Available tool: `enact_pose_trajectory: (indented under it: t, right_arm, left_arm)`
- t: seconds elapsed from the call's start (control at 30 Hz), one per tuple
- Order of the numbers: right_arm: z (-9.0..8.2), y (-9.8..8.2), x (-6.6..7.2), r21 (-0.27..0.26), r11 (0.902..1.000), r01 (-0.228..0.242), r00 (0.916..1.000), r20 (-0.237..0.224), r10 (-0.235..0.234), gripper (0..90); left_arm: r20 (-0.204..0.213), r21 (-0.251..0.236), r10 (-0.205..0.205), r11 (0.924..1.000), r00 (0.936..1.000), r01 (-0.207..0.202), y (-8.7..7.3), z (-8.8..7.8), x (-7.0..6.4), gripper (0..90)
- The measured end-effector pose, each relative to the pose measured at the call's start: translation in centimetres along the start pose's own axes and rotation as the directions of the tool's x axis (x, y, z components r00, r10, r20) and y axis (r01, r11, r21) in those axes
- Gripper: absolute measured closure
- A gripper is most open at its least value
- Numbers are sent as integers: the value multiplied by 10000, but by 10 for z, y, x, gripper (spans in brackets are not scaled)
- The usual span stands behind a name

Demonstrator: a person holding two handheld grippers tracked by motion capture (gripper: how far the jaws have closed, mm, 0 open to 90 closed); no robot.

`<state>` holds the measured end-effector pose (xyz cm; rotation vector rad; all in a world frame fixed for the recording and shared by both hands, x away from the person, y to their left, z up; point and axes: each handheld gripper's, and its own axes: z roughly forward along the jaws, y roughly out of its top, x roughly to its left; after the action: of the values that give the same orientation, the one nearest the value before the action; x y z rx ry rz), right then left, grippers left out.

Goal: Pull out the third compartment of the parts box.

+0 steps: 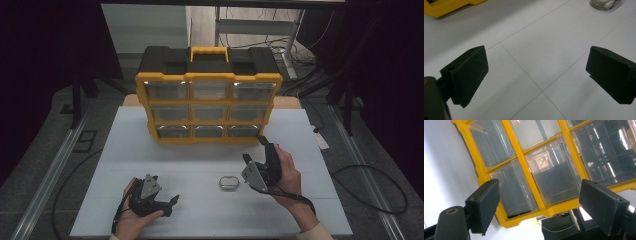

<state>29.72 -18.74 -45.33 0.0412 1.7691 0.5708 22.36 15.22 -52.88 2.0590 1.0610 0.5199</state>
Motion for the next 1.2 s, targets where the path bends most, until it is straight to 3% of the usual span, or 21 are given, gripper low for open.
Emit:
enact_pose_trajectory:
  t: [0.4,1.2]
  right_arm:
    - [1,7,-6,-36,9995,319,9994,150,-319,169]
    - [2,12,-28,-158,9999,-26,9959,899,40,185]
  left_arm:
    - [-25,37,42,10000,10000,-42,0,0,-1,48]
    - [-225,35,96,9999,9997,-95,-1,-2,-2,48]
